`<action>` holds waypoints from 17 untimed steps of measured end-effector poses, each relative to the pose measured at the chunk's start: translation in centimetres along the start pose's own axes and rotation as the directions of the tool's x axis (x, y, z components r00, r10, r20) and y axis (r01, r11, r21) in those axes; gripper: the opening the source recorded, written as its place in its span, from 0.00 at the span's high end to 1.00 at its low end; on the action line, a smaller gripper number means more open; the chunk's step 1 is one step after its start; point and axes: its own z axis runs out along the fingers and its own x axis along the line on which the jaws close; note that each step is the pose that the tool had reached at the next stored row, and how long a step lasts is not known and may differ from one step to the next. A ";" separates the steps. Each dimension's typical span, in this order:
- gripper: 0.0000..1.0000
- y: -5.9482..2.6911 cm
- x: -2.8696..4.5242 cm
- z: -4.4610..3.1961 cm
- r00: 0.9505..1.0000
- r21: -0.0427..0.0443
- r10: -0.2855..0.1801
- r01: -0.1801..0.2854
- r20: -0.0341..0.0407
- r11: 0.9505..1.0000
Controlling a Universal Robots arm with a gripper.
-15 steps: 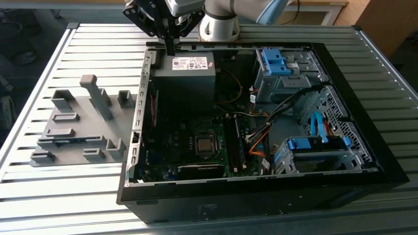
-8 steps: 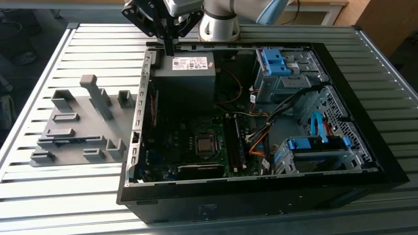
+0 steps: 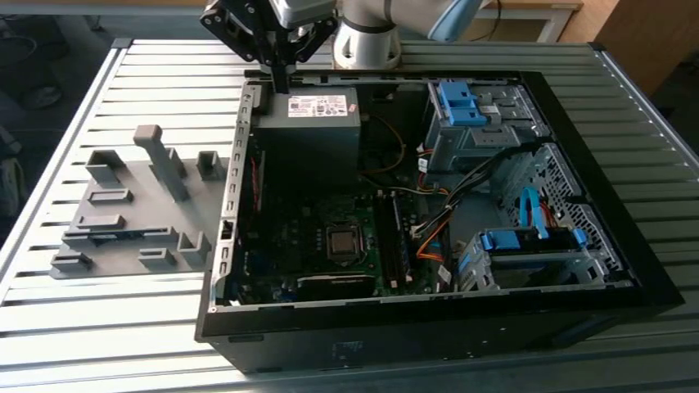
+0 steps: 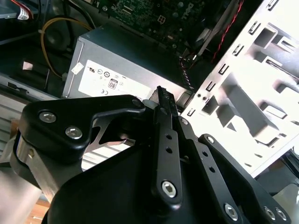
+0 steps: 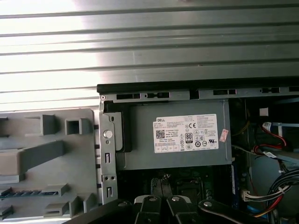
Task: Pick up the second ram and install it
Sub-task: 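Reach for the second ram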
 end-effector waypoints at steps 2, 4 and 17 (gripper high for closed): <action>0.89 -0.01 0.07 -0.01 1.000 0.000 0.000 0.000 0.000 1.000; 0.89 -0.01 0.15 -0.01 1.000 0.000 0.000 0.000 0.000 1.000; 0.89 -0.04 0.48 -0.01 1.000 0.000 0.000 0.000 0.000 1.000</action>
